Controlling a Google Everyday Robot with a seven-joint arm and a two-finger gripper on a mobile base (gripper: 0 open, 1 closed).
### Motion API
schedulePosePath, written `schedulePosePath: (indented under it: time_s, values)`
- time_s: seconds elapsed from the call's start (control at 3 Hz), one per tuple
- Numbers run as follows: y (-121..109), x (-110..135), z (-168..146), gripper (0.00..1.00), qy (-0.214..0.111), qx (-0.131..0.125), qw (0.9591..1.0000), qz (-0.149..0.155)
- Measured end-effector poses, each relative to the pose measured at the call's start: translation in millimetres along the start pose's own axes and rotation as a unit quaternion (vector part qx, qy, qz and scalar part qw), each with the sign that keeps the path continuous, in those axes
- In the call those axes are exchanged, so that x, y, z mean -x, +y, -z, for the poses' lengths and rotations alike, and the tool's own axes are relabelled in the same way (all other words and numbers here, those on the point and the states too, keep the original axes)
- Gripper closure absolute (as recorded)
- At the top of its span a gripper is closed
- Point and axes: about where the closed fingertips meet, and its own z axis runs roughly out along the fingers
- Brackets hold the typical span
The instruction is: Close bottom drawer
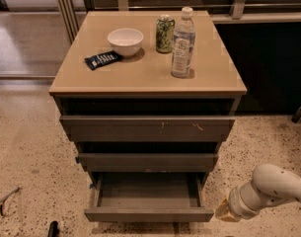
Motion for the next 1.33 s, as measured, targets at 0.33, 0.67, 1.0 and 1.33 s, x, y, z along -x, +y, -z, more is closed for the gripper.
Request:
schedulePosePath:
  time_s: [0.33,0.67,1.0,1.33]
  values:
    - [3,-1,-7,1.0,-0.003,0.007,1.0,-0.002]
    - [-1,-17,-39,1.0,-0.018,0.009,0.9997,0.012]
    - [-16,-37,-98,1.0,-0.046,0.021,0.9977,0.045]
    - [-19,-50,-161,1.0,-0.08,0.057,0.993,0.066]
